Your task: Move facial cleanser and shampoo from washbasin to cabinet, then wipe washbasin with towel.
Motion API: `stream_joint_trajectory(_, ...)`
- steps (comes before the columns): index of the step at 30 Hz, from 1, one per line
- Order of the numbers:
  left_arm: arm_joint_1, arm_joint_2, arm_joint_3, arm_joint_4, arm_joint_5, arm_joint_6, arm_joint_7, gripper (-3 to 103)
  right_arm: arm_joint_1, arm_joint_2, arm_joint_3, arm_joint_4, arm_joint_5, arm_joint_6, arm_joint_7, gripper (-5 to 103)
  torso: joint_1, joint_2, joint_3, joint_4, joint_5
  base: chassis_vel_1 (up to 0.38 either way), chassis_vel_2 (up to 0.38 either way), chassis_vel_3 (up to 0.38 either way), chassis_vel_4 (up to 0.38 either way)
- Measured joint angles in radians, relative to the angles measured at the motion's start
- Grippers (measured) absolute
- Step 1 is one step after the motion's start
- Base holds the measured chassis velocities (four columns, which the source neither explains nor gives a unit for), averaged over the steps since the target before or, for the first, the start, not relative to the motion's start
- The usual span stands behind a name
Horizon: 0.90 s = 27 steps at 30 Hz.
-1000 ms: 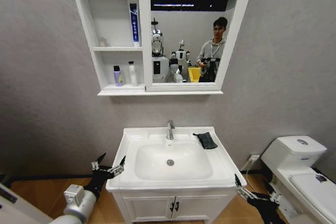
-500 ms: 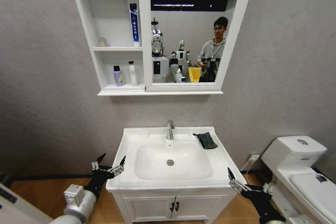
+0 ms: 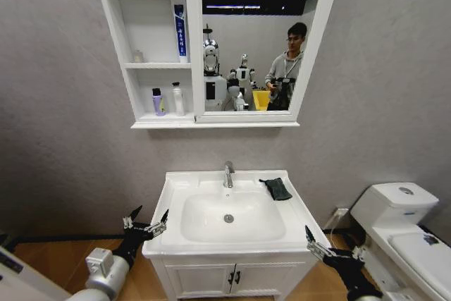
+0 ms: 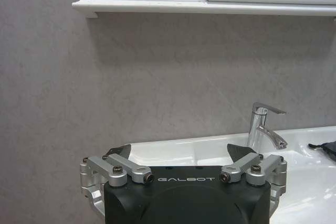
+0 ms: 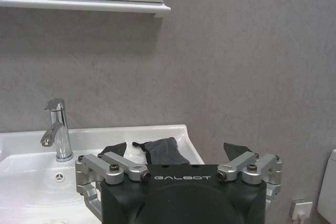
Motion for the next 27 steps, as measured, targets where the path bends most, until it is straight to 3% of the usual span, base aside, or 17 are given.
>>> stream_joint_trajectory(13, 0.000, 0.000, 0.000, 0.000, 0.000, 0.000, 0.000, 100, 0.000, 0.000, 0.000, -0.001, 0.000, 0.001, 0.000, 100, 0.000, 0.000, 0.000, 0.0000, 0.0003, 0.100, -0.088, -0.092, 0.092)
stream_joint_trajectory(27, 0.000, 0.000, 0.000, 0.000, 0.000, 0.000, 0.000, 100, 0.000, 0.000, 0.000, -0.002, 0.000, 0.002, 0.000, 100, 0.000, 0.000, 0.000, -0.0002, -0.0007, 0.283, -0.283, -0.263, 0.273)
